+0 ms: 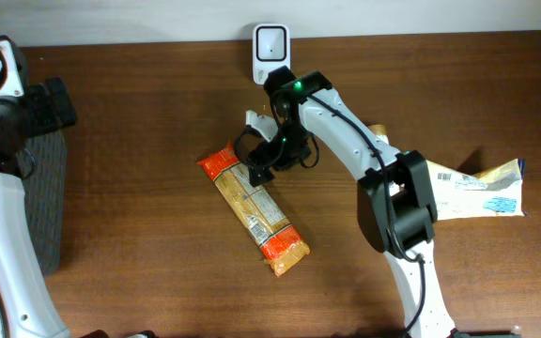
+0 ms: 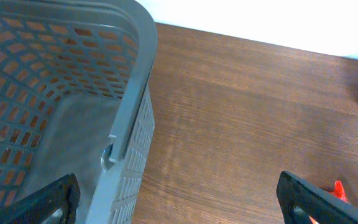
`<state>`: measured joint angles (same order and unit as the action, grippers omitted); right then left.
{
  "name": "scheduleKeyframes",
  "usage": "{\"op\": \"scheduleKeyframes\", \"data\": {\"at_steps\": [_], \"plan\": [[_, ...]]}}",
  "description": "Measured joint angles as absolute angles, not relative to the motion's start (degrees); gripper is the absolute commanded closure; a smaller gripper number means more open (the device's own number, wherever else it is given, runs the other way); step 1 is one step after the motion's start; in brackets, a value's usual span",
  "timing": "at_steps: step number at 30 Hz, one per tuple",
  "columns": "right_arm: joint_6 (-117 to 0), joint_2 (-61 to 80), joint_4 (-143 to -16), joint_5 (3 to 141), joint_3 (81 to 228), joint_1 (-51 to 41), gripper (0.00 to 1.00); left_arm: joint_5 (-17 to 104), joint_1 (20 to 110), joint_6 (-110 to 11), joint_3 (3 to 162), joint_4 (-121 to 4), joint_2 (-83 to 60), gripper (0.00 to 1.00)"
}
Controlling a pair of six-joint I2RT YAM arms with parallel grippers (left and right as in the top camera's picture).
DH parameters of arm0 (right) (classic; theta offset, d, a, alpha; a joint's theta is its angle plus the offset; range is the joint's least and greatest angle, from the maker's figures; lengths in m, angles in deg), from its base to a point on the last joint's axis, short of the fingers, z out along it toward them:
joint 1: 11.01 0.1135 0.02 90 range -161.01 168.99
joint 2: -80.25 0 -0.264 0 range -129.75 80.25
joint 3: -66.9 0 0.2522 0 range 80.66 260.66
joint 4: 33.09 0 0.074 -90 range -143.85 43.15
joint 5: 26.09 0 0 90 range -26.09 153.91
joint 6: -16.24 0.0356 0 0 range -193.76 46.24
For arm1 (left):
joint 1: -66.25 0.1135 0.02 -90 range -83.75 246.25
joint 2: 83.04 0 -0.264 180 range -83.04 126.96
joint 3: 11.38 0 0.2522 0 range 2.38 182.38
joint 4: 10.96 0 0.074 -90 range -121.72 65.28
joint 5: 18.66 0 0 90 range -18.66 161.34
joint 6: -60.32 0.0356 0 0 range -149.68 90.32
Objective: Scan the item barcode
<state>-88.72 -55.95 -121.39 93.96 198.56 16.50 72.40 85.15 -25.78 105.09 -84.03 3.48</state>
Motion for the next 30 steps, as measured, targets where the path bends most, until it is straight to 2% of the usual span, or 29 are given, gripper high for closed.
{"op": "scheduleKeyframes", "data": {"at_steps": [8,14,16,20,21,22,24,25,30], "plan": [[-91.97,-60.58,-121.06,99.22,197.69,19.08,0.09,72.4,85.12,-25.76,105.09,-84.03,3.48,0.01],[-90.29,-59.88,-114.02,104.73,193.89,19.82,0.21,72.4,85.15,-25.78,105.09,-84.05,3.48,0.01],[-88.48,-59.88,-112.58,106.5,193.14,20.13,0.32,72.4,85.15,-25.78,105.09,-84.05,3.48,0.01],[-85.13,-60.19,-111.95,106.87,192.53,20.48,0.4,72.4,85.15,-25.78,105.09,-84.03,3.48,0.01],[-84.28,-60.3,-111.95,106.96,192.47,20.59,0.47,72.42,85.15,-25.78,105.09,-84.05,3.48,0.01],[-83.38,-60.41,-111.9,106.81,192.44,20.89,0.67,72.4,85.12,-25.78,105.09,-84.05,3.48,0.01],[-82.64,-60.56,-111.9,106.5,192.42,21.11,0.92,72.42,85.12,-25.78,105.09,-84.05,3.48,0.01],[-82.25,-60.89,-111.64,105.82,192.18,21.44,0.96,72.4,85.12,-25.78,105.09,-84.05,3.48,0.01],[-81.2,-61.09,-112.15,108.05,192.18,21.51,0.96,72.42,85.12,-25.78,105.09,-84.03,3.48,0.01]]}}
